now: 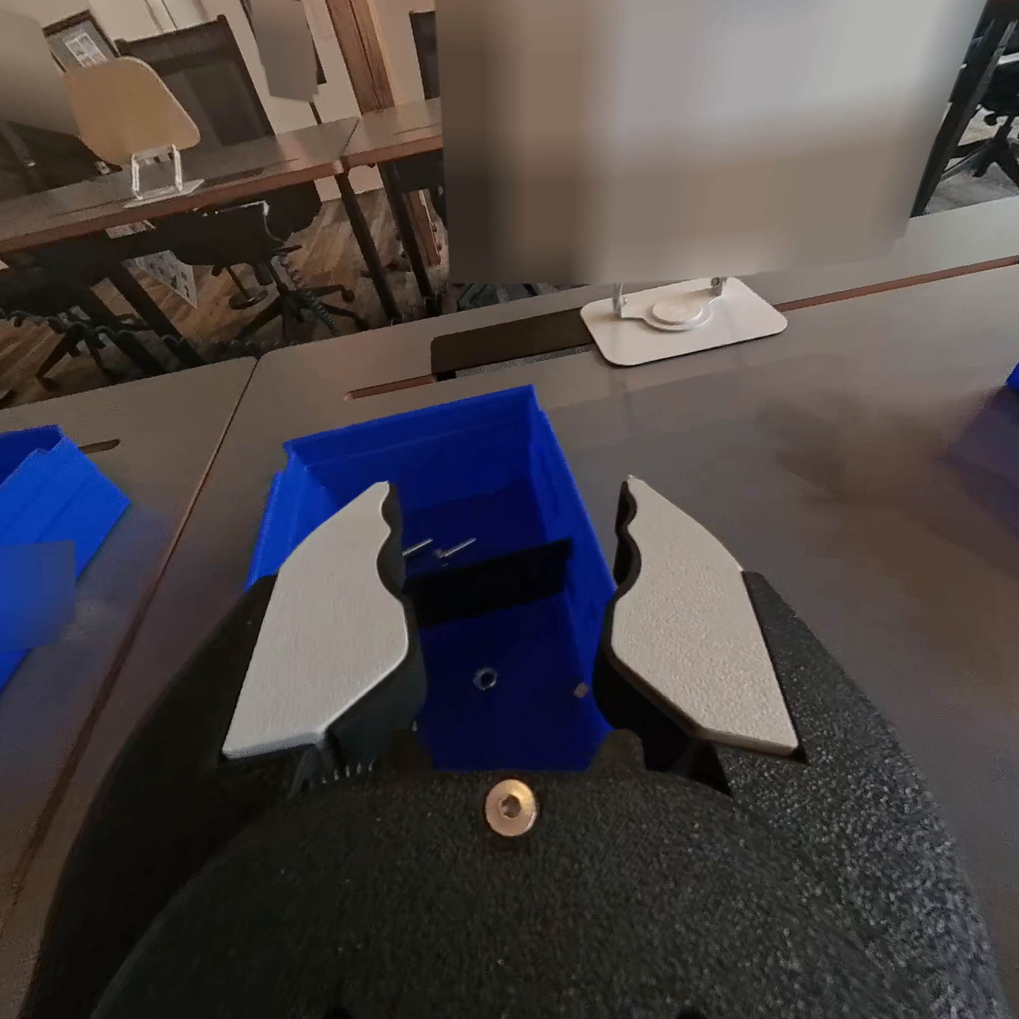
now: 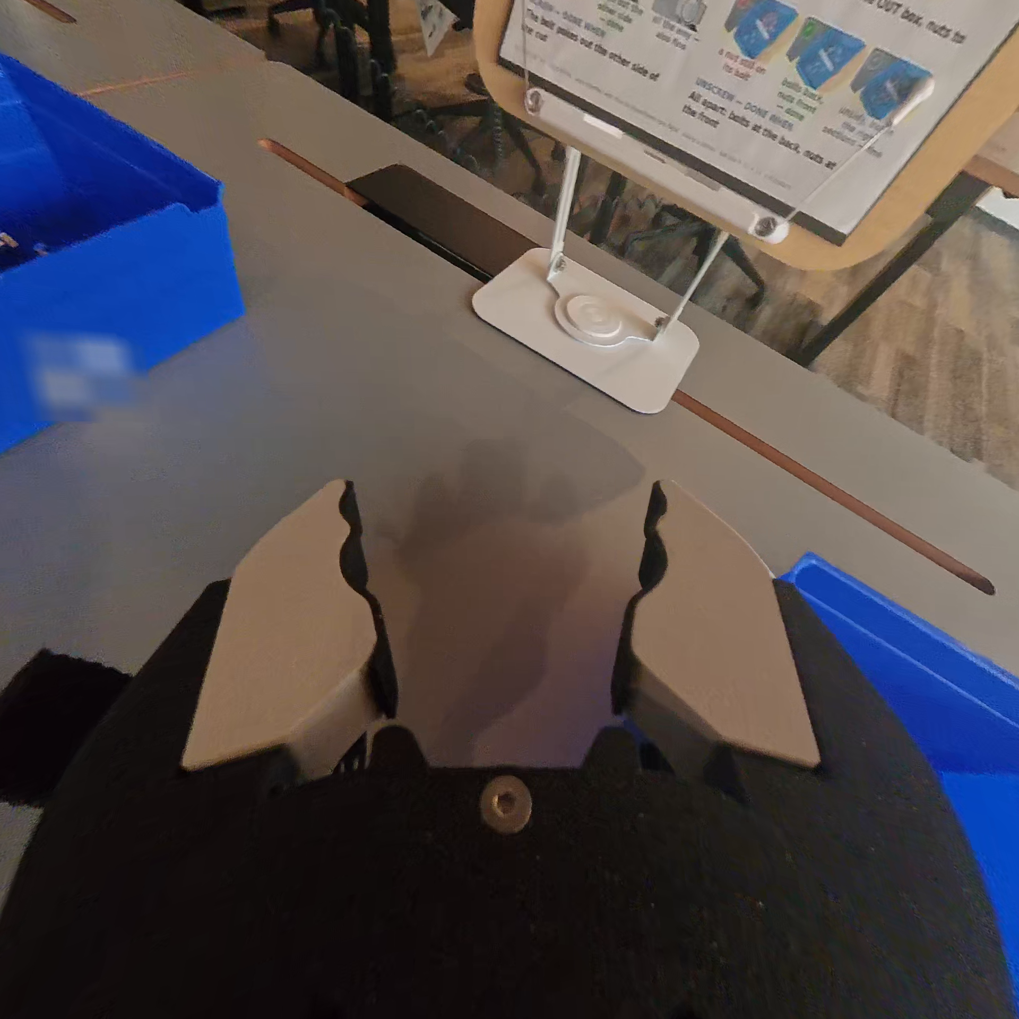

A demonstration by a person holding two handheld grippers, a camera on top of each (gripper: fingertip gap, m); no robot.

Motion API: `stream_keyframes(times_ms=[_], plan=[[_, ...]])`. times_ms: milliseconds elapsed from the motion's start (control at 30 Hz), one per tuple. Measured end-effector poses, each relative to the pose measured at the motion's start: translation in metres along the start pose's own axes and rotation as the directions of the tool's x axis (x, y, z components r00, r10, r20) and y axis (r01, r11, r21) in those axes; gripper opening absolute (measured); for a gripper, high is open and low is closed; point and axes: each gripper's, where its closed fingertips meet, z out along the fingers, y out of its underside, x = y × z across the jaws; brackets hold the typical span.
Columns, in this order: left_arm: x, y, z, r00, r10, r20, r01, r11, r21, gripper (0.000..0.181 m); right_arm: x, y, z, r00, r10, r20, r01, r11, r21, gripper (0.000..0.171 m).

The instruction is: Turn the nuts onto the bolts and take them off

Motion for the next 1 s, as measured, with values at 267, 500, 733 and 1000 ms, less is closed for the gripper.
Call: stream_keyframes(times_ms=[267, 500, 733, 1000], plan=[[-0.024, 0.032, -0.003, 1.0, -0.006, -0.015, 0.005, 0.997, -0.079, 0.066, -0.018, -0.022, 0.007, 0.993, -0.019, 0.118, 0.018, 1.0, 0.015, 0.088], [-0.045, 0.043, 0.001, 0.999, 0.041, -0.024, -0.044, 0.993, -0.107, 0.047, -0.031, -0.042, 0.016, 0.98, -0.058, 0.188, 0.054, 0.998, 0.024, 0.084], [-0.072, 0.044, 0.019, 0.988, 0.117, -0.101, -0.136, 0.971, -0.197, 0.04, -0.038, -0.033, 0.016, 0.976, -0.063, 0.209, 0.062, 0.998, 0.008, 0.083], [-0.072, 0.056, 0.054, 0.917, 0.176, -0.357, -0.301, 0.893, -0.335, 0.031, -0.039, -0.022, 0.008, 0.974, -0.072, 0.215, 0.073, 0.997, 0.003, 0.084]])
